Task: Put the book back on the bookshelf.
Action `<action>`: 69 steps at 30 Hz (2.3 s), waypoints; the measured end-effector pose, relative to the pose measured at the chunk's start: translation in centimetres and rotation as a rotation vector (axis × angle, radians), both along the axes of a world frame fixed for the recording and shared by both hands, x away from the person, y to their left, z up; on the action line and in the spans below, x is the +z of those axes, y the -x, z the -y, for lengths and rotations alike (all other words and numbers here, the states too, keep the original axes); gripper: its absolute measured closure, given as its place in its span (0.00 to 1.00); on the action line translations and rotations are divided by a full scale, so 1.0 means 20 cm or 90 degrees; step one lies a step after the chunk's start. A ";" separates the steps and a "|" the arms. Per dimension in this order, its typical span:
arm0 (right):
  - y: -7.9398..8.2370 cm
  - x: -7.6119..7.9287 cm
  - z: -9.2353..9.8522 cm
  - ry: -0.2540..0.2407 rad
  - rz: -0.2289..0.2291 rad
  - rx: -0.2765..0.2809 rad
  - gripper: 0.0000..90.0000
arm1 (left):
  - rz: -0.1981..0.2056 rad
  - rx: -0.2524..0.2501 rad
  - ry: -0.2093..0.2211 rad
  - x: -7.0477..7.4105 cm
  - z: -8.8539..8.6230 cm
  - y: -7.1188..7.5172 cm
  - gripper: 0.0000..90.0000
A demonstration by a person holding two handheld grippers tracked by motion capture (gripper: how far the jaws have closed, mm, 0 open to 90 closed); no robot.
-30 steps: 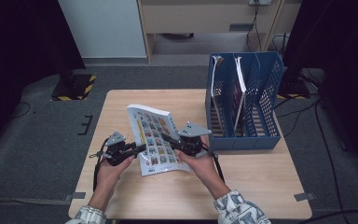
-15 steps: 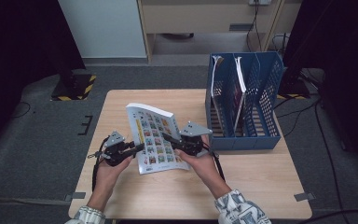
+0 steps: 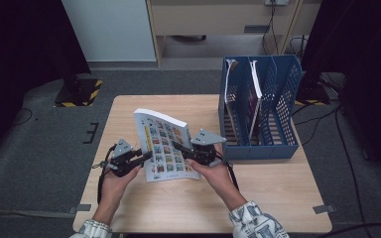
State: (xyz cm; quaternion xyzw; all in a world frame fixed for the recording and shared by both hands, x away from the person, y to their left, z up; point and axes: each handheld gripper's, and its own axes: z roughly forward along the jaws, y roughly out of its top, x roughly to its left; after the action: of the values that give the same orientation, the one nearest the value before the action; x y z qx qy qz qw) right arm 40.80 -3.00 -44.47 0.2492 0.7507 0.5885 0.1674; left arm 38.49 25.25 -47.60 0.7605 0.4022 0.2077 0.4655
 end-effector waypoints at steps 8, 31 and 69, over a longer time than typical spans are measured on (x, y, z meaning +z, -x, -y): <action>0.00 0.00 0.00 -0.010 0.007 -0.002 0.81 | 0.021 0.011 -0.006 0.02 0.00 0.01 0.76; 0.02 0.02 0.00 -0.021 0.029 0.015 0.79 | 0.068 0.010 0.000 0.04 -0.04 0.03 0.77; -0.02 0.10 -0.03 -0.069 0.042 0.061 0.67 | 0.073 0.003 0.012 0.03 -0.05 0.05 0.77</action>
State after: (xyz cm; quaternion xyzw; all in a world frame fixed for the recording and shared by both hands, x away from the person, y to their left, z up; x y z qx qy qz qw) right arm 41.19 -2.43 -42.49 0.2017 0.7231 0.6434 0.1501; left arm 37.44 26.30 -47.07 0.7422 0.3784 0.2481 0.4945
